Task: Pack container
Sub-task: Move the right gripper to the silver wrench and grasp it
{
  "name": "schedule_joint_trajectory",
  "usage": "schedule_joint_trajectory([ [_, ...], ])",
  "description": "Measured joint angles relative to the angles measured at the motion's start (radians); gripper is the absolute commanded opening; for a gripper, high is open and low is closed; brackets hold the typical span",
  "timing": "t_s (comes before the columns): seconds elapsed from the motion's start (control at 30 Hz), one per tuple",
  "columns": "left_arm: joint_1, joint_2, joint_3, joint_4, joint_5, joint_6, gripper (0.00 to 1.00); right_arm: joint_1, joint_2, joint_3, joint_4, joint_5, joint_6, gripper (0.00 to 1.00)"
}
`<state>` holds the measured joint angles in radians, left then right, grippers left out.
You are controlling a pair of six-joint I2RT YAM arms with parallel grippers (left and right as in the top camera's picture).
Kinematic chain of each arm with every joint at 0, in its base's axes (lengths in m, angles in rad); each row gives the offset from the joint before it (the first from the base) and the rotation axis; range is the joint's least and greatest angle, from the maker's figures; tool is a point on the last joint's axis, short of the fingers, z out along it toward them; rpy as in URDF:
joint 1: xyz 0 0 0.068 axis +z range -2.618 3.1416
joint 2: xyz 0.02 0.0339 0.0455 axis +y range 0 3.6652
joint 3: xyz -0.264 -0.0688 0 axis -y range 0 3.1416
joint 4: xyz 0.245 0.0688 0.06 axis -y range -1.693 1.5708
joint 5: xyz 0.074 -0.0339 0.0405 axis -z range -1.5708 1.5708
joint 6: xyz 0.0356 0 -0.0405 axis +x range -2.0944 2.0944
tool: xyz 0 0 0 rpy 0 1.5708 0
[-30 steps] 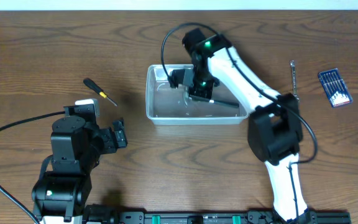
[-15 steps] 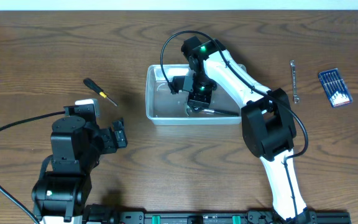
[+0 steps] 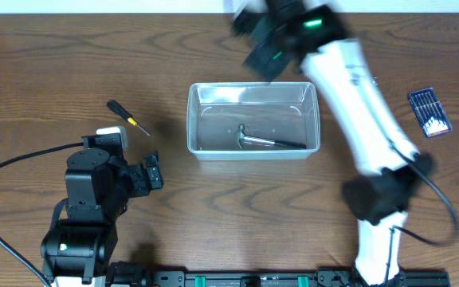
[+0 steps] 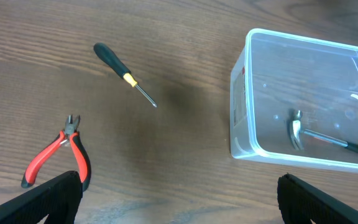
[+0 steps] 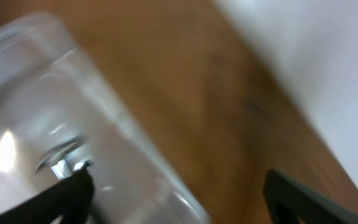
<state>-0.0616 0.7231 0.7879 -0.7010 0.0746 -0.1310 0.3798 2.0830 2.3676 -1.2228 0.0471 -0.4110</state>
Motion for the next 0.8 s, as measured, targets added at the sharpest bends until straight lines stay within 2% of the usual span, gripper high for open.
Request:
schedule_joint_trajectory([
  [0.1, 0.0, 0.0, 0.0, 0.0, 0.0, 0.0, 0.98, -0.205, -0.075, 0.032, -0.037, 0.029, 0.174, 0.85],
  [0.2, 0.0, 0.0, 0.0, 0.0, 0.0, 0.0, 0.98, -0.419, -0.048, 0.034, -0.089, -0.008, 0.289, 0.99],
  [0.3, 0.0, 0.0, 0.0, 0.0, 0.0, 0.0, 0.98, -0.536, 0.049, 0.027, -0.123, -0.055, 0.342, 0.99],
  [0.53, 0.0, 0.0, 0.0, 0.0, 0.0, 0.0, 0.98, -0.589, 0.288, 0.004, -0.146, -0.072, 0.364, 0.99],
  [0.8, 0.0, 0.001, 0.0, 0.0, 0.0, 0.0, 0.98, -0.581, 0.435, 0.004, -0.142, -0.062, 0.311, 0.99],
])
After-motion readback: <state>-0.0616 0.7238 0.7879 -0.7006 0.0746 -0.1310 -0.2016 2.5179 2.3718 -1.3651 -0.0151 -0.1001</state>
